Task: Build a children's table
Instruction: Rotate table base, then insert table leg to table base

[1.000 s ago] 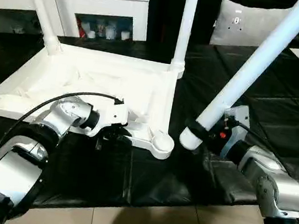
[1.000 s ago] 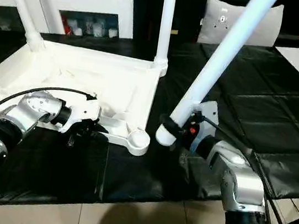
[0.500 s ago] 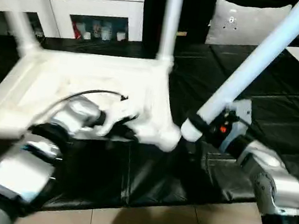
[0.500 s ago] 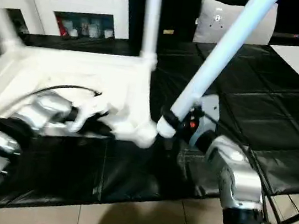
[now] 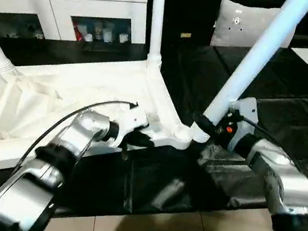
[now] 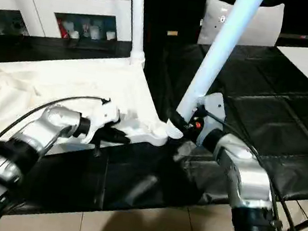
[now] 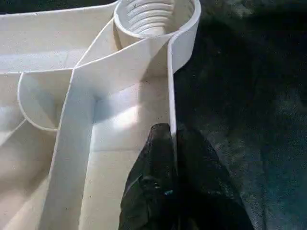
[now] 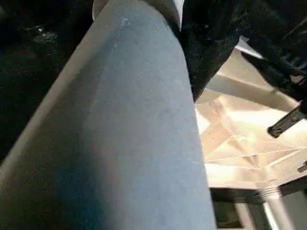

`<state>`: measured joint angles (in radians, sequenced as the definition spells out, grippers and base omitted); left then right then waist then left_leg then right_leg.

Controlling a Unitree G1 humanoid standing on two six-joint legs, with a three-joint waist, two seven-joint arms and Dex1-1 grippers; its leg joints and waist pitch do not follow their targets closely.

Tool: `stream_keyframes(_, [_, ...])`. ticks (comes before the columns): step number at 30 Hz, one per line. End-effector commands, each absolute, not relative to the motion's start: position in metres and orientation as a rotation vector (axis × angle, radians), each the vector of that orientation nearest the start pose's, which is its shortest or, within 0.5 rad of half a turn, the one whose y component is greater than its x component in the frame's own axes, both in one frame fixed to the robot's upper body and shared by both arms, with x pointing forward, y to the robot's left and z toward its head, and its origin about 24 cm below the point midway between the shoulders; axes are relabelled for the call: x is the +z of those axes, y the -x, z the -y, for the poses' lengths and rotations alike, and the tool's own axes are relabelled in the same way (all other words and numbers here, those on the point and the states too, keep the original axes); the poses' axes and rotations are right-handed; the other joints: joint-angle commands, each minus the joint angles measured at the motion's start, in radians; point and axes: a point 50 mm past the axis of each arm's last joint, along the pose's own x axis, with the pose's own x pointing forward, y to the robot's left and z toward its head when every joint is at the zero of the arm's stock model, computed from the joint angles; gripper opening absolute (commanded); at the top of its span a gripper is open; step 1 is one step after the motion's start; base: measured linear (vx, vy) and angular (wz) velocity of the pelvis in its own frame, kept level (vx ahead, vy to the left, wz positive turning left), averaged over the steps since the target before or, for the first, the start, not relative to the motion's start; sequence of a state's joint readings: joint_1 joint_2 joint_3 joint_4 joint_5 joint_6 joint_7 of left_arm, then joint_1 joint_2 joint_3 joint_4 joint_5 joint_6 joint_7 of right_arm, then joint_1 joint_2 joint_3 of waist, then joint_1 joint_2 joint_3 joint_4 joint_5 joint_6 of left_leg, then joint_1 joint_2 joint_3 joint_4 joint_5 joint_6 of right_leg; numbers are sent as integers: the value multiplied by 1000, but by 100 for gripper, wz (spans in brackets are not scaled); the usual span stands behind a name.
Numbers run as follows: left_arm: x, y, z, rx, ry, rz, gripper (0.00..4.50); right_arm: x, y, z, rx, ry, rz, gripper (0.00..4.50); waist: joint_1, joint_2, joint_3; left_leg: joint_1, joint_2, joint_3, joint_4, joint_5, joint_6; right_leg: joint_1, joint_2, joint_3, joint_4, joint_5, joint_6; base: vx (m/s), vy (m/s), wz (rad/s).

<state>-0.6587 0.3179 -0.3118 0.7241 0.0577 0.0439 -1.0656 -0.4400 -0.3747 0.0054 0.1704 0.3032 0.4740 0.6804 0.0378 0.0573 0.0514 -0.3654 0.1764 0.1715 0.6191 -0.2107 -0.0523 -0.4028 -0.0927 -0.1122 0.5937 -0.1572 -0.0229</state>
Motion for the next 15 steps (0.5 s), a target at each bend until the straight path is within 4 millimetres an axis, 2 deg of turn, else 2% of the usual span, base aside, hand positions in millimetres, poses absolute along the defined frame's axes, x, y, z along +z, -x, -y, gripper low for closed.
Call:
stream_keyframes(1, [34,-318,-126,-1283,-462,-472,0,102,-319,165,805,11,-230,189,4,-18,-69,2,44,-16,-76,-168,65,59,-66,52,-85,-369,-157,0,0,0])
stream_keyframes(3, [36,-316,-124,-1313,-480,-436,0,103,-317,163,864,22,-230,189,6,-15,-68,-2,47,-18,-77,-165,69,61,-68,52,-83,-367,-156,0,0,0])
stream_keyframes(4, [37,-315,-123,-1328,-476,-422,0,105,-314,160,921,19,-226,189,6,-19,-68,0,47,-17,-77,-168,71,59,-67,52,-84,-377,-152,0,0,0])
stream_keyframes(7, [40,-313,-119,-1335,-448,-400,0,107,-309,154,1015,7,-233,189,9,-18,-66,1,49,-17,-78,-173,74,57,-69,53,-86,-399,-147,0,0,0])
stream_keyframes(11, [46,-304,-113,-1415,-391,-362,0,108,-310,150,1034,14,-230,189,11,-18,-67,2,51,-17,-79,-164,66,55,-70,55,-83,-398,-150,0,0,0])
stream_keyframes(15, [42,-303,-115,-1394,-452,-359,0,104,-309,149,1043,76,-221,189,14,-16,-65,5,48,-15,-79,-182,58,50,-68,55,-89,-429,-137,0,0,0])
